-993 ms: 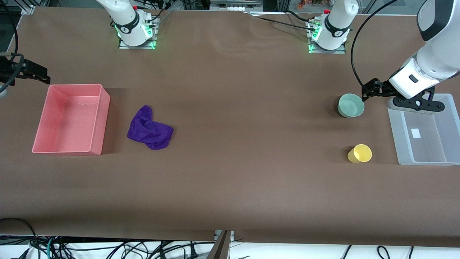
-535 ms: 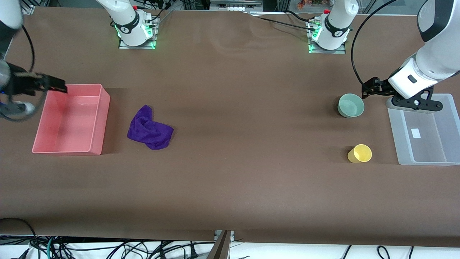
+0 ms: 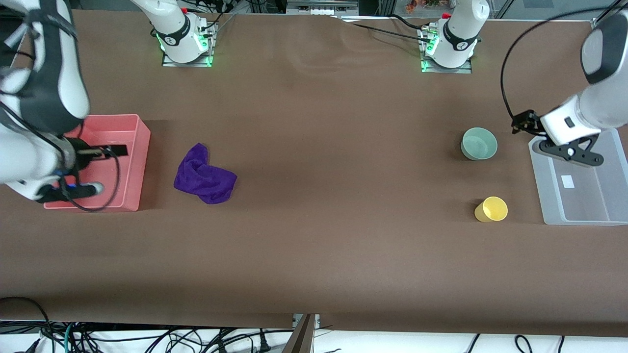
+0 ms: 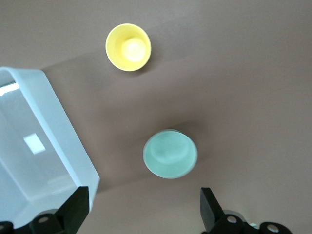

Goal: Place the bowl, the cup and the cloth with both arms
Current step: 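Reach the right gripper to the purple cloth while the left gripper reaches the green bowl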

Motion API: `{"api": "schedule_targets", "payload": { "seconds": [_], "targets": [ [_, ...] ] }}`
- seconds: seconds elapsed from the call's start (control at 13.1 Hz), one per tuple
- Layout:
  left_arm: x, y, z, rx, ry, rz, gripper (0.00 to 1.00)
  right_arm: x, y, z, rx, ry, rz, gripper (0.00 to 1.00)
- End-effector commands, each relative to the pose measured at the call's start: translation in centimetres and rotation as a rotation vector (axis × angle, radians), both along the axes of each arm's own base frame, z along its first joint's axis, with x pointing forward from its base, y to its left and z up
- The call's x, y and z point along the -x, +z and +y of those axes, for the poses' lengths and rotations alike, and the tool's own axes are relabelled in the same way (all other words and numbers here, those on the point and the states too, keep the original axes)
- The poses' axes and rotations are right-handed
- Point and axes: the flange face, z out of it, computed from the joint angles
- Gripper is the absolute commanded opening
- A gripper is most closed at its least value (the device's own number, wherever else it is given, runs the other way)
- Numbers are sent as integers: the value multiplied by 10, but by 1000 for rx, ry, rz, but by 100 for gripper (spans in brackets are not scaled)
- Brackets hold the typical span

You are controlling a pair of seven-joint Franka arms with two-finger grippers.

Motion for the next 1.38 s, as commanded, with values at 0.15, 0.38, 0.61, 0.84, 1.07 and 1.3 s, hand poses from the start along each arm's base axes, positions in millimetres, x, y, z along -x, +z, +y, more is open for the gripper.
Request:
{"api": "schedule_targets", "payload": {
  "seconds": [0.15,0.38,0.61,0.84,1.07,1.3],
  "targets": [
    [40,-122,29,38,-180,-38,100,29,-116,91,-76,155,-77,100],
    [69,-184,32,51,-247,-98,100,49,-162,102,-78,218,-109,100],
    [79,-236,42,70,-299,-97,91,67,-207,103,-106,299,-182,100],
    [85,-259,40,89,-317,-51,30,80,-239,107,-128,314,-219,100],
    [85,-263,38,92,-321,-45,0,91,-256,107,-137,317,-227,88],
    [74,-248,38,86,-348,-67,0,93,-257,106,-136,314,-220,1]
  ]
}}
